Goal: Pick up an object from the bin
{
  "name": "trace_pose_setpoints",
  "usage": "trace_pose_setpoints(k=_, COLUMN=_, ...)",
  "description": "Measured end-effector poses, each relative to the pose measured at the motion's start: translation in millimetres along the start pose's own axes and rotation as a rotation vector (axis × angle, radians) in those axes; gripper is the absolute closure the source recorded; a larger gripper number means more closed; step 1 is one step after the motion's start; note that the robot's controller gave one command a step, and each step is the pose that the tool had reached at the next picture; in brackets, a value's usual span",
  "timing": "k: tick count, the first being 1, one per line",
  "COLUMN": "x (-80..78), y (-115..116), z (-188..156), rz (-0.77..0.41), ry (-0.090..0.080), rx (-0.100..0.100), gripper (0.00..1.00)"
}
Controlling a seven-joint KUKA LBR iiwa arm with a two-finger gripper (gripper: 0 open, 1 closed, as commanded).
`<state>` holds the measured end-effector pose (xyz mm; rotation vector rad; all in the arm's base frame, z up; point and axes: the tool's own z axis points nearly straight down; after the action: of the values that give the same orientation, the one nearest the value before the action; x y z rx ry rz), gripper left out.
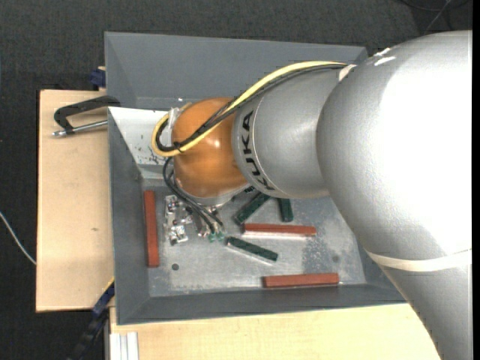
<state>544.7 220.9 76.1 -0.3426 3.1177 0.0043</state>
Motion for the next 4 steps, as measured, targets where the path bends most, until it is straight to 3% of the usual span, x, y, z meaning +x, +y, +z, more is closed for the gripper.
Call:
trace_pose_setpoints(k=1, x=-4.0, y=-64, z=-26, rz=0.053, ry=0.000, rx=0.000, gripper=1.00)
trace_pose_setpoints(k=2, x=5.6, y=-38, z=-46, rz=0.172, ry=0.000, rx=0.000, gripper=0.00)
trace_pose_setpoints(k=3, x=6.9, y=-28, z=-49, rz=0.181, ry=-0.001, rx=-0.001, gripper=0.00)
trace_pose_setpoints(k=4, x=20.0, y=-61, z=-32, rz=0.078, ry=0.003, rx=0.000, gripper=0.00)
